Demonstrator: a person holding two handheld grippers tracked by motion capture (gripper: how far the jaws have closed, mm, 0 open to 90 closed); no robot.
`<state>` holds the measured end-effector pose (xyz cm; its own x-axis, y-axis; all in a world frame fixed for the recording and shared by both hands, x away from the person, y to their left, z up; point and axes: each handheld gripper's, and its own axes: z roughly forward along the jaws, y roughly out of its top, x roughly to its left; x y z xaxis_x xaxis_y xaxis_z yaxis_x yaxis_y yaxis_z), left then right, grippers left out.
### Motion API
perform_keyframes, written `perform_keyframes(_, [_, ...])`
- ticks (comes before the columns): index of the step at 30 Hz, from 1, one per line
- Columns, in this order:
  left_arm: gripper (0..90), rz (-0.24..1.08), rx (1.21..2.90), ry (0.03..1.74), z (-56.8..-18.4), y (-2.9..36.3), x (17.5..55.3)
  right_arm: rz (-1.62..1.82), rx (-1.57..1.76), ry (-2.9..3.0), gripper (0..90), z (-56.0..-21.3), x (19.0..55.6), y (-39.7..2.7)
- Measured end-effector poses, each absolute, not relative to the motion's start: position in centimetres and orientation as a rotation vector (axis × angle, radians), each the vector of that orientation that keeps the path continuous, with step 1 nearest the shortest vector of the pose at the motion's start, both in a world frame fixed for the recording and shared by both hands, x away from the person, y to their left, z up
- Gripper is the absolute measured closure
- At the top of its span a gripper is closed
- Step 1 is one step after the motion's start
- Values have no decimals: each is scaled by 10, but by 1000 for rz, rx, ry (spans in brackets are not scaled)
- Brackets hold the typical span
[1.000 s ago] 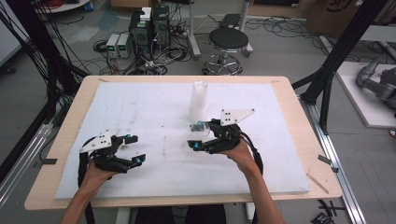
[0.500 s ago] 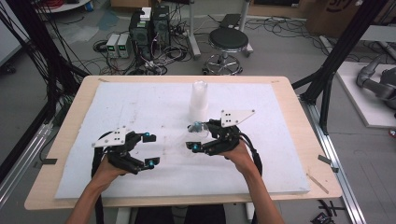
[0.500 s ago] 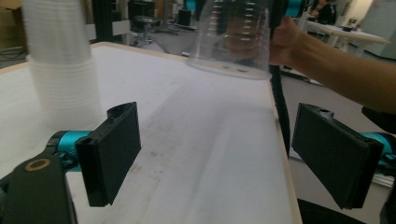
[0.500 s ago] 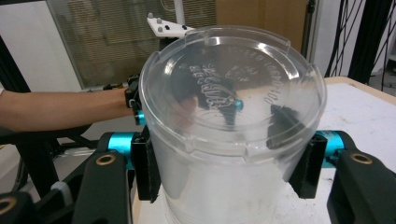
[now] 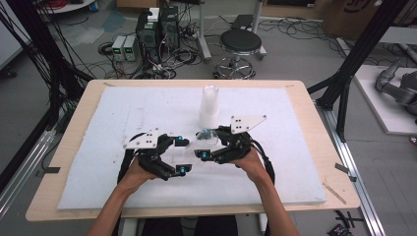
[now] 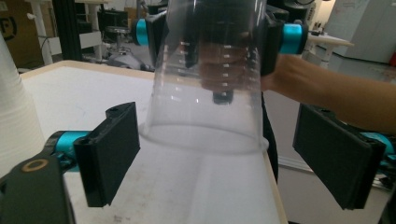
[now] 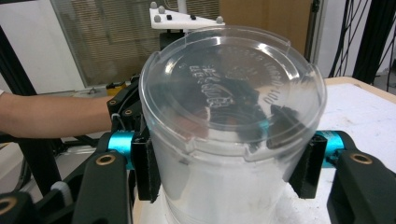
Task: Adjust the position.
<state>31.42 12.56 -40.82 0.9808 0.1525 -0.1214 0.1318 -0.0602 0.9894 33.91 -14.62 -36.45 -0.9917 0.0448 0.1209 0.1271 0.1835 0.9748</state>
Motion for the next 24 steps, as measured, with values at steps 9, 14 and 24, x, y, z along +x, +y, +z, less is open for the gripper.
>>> perform_keyframes(9, [135, 19, 1636, 218, -408, 120, 317, -1954, -161, -2366, 403, -365, 339, -144])
perform_keyframes(14, [80, 41, 1629, 236, -407, 120, 319, -1956, -159, -2362, 404, -364, 339, -143])
perform_keyframes(24, [70, 30, 1651, 212, -404, 112, 321, -1953, -163, -2364, 405, -364, 339, -144])
